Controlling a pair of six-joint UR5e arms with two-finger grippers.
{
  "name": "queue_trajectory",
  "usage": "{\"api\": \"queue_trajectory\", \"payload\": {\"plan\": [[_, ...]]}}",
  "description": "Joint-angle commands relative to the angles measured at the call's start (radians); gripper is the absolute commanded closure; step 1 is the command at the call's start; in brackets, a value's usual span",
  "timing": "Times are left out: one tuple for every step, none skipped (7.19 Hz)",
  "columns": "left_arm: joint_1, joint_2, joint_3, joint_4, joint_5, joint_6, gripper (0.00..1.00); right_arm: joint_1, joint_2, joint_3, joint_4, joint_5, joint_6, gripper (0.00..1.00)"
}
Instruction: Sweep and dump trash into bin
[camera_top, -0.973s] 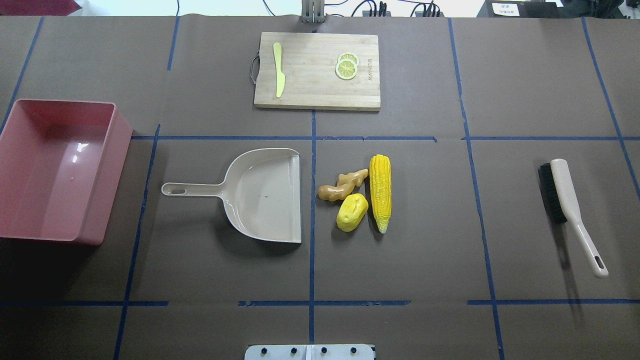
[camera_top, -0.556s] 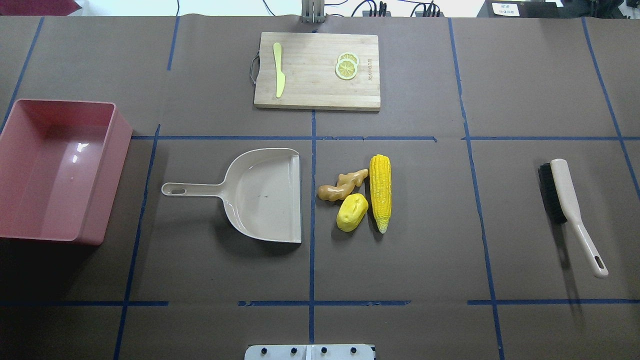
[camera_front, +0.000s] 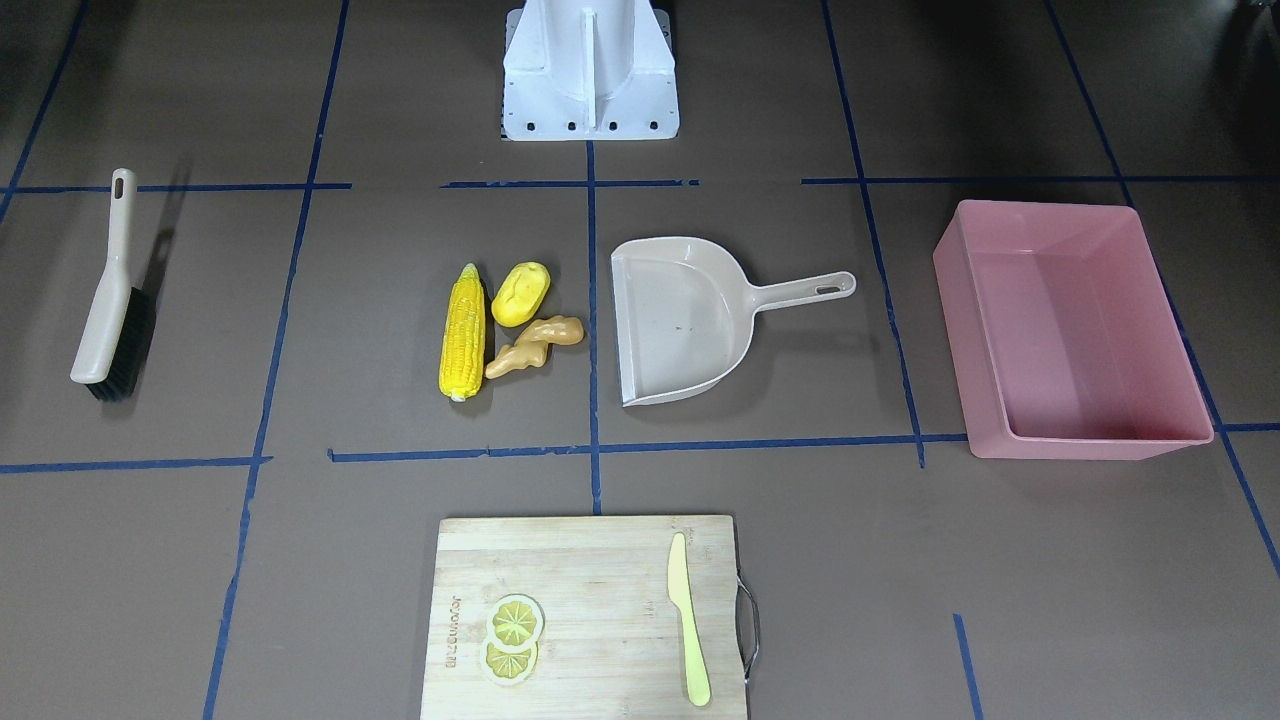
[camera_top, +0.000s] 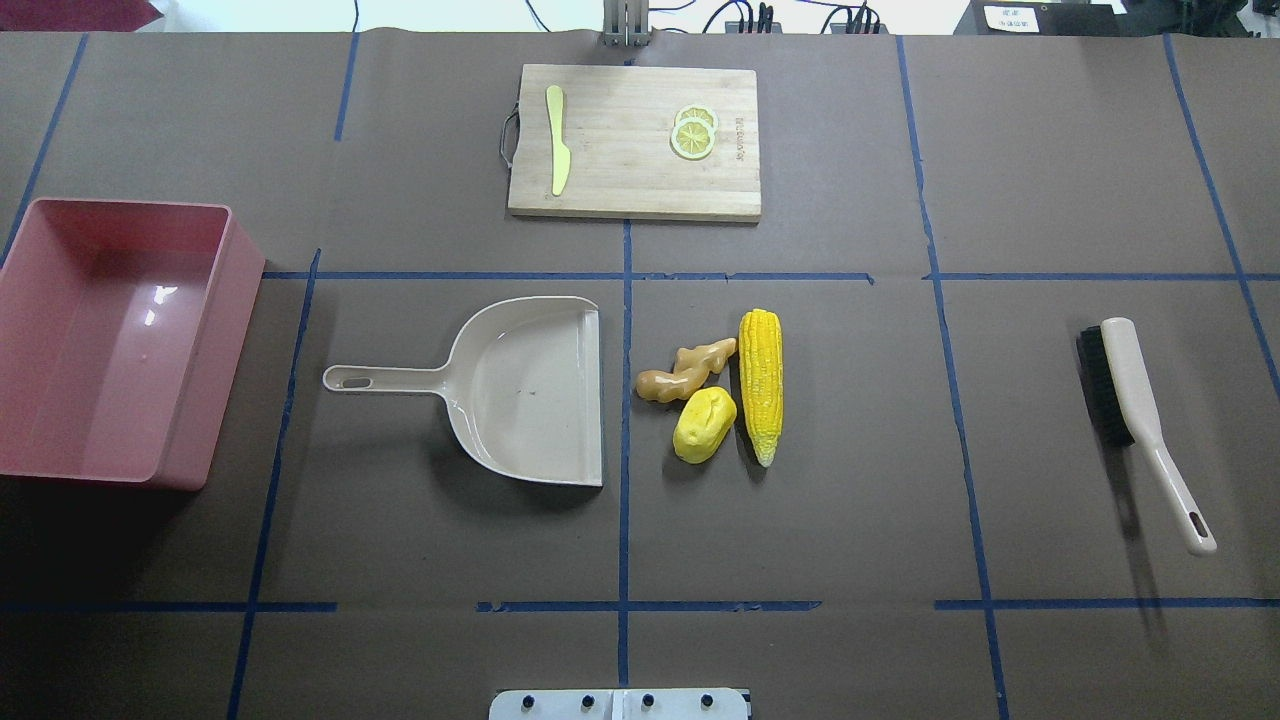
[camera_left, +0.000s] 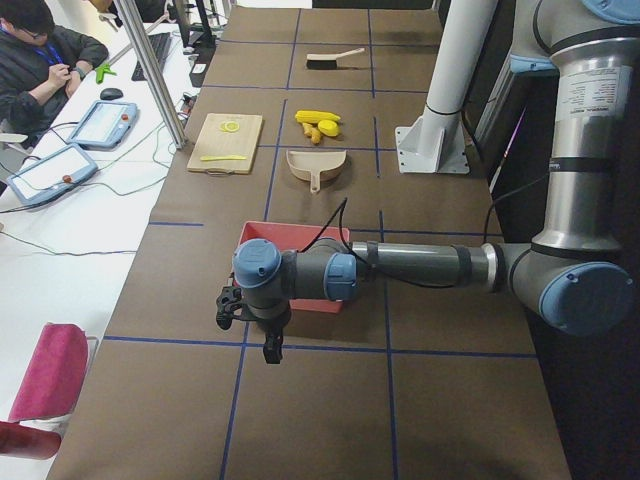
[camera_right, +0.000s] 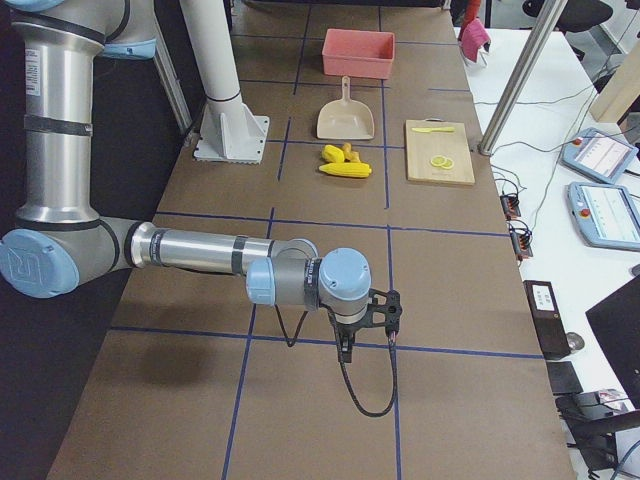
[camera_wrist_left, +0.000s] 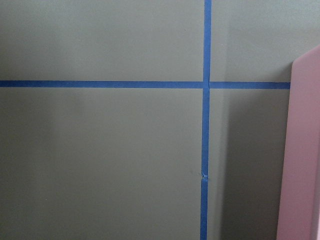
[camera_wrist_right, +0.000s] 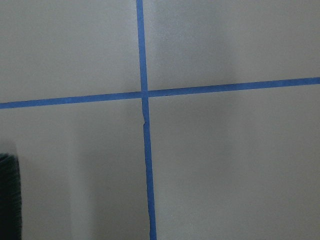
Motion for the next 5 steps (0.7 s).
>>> {"api": "queue_trajectory", "payload": {"plan": [[0.011,-0.001,-0.003,-0.034,-0.01,-0.005,0.0,0.0,0.001,0.0,0.0,0.0,0.003,0.0],[0.017,0.0,-0.006,-0.102,-0.01,-0.006,0.0,-0.002,0.003,0.003,0.002,0.0,0.003,0.0],[0.018,0.0,-0.009,-0.141,-0.01,-0.006,0.0,-0.002,0.001,0.018,0.005,-0.001,0.003,0.0],[0.018,-0.006,-0.026,-0.15,-0.01,-0.005,0.0,-0.002,0.001,0.036,0.002,0.0,0.005,0.0],[0.035,-0.008,-0.067,-0.151,-0.01,-0.006,0.0,-0.006,0.001,0.042,0.0,0.002,0.006,0.0]]}}
